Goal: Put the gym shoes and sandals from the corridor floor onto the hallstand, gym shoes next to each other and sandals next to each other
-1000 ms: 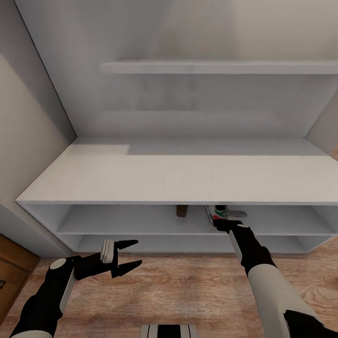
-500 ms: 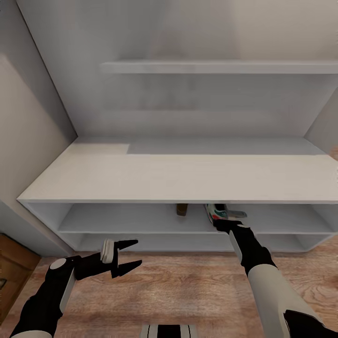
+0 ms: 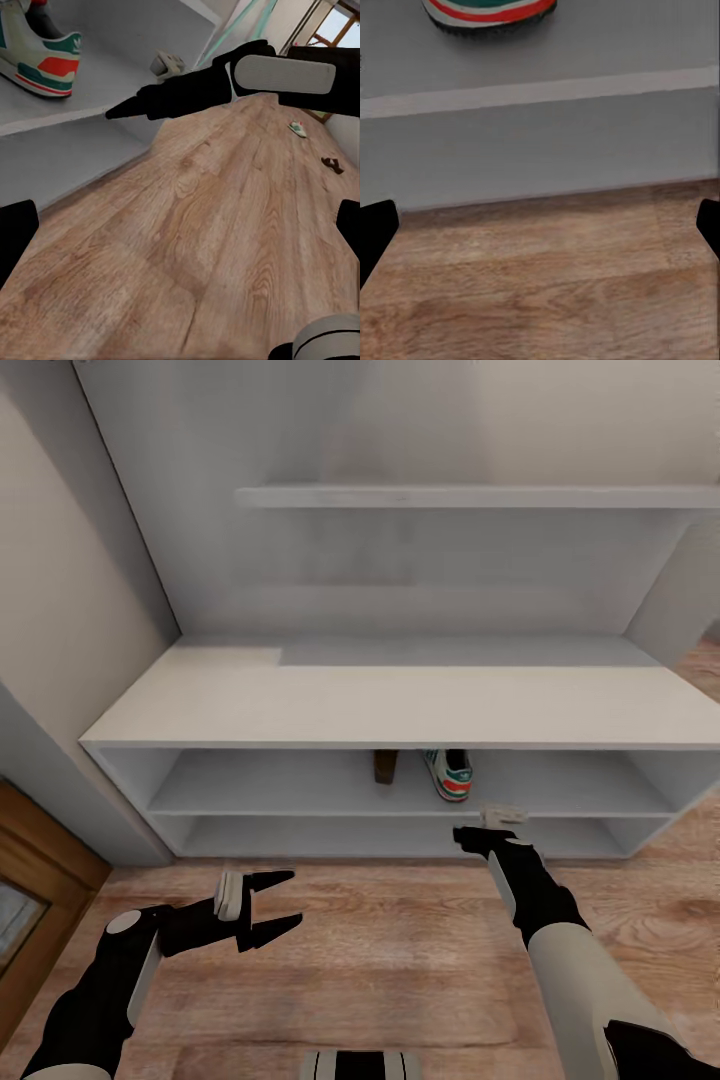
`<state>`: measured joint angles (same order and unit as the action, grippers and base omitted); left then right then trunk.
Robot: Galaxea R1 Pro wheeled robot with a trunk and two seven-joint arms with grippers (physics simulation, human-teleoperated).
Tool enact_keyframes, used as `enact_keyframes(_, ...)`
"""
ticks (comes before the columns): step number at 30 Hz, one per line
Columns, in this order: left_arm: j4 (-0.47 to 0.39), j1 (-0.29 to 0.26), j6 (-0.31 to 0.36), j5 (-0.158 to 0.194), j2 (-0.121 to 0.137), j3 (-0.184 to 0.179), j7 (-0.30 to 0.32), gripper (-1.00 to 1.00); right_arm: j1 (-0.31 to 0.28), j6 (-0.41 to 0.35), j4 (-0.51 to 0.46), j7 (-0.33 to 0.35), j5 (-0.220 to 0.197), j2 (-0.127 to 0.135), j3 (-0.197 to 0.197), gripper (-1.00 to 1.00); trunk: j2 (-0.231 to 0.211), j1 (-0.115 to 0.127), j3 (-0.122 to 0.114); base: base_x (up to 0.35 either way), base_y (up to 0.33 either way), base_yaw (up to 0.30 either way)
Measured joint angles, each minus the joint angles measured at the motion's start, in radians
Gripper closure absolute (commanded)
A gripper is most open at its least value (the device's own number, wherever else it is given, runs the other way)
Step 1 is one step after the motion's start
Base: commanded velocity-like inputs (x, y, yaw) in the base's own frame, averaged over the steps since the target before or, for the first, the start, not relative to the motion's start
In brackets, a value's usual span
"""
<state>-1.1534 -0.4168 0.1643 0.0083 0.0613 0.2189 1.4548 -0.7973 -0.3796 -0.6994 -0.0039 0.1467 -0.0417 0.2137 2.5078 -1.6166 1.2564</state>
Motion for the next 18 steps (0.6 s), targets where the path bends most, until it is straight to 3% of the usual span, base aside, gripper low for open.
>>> enact_keyframes(8,0.001,0.000,0.000,-0.001,0.000,0.000,-0.001,-1.00,0.006,0.006,0.002,0.003,-0.001,0.000,0.000,-1.00,0.000,0.000,0.000,-0.339,0.000,0.000)
enact_keyframes(11,0.000,0.000,0.000,-0.001,0.001,0.004,-0.005,-1.00,0.012,0.006,0.011,0.002,-0.073,0.000,0.002,-1.00,0.000,0.000,0.000,-0.184,0.000,-0.010)
enact_keyframes(12,-0.001,-0.003,0.000,-0.001,0.001,0.022,-0.024,-1.00,0.012,0.006,0.013,0.002,-0.094,0.000,0.002,-1.00,0.000,0.001,0.000,-0.030,0.000,-0.059)
enact_keyframes(14,-0.001,-0.004,0.000,-0.001,0.001,0.031,-0.049,-1.00,0.012,0.006,0.013,0.002,-0.098,0.000,0.002,-1.00,0.000,0.001,0.000,-0.015,0.000,-0.149)
enact_keyframes(18,0.001,-0.005,-0.003,-0.002,0.000,0.042,-0.187,-1.00,0.012,0.006,0.014,0.002,-0.099,0.000,0.001,-1.00,0.000,0.001,0.000,-0.003,0.000,-0.253)
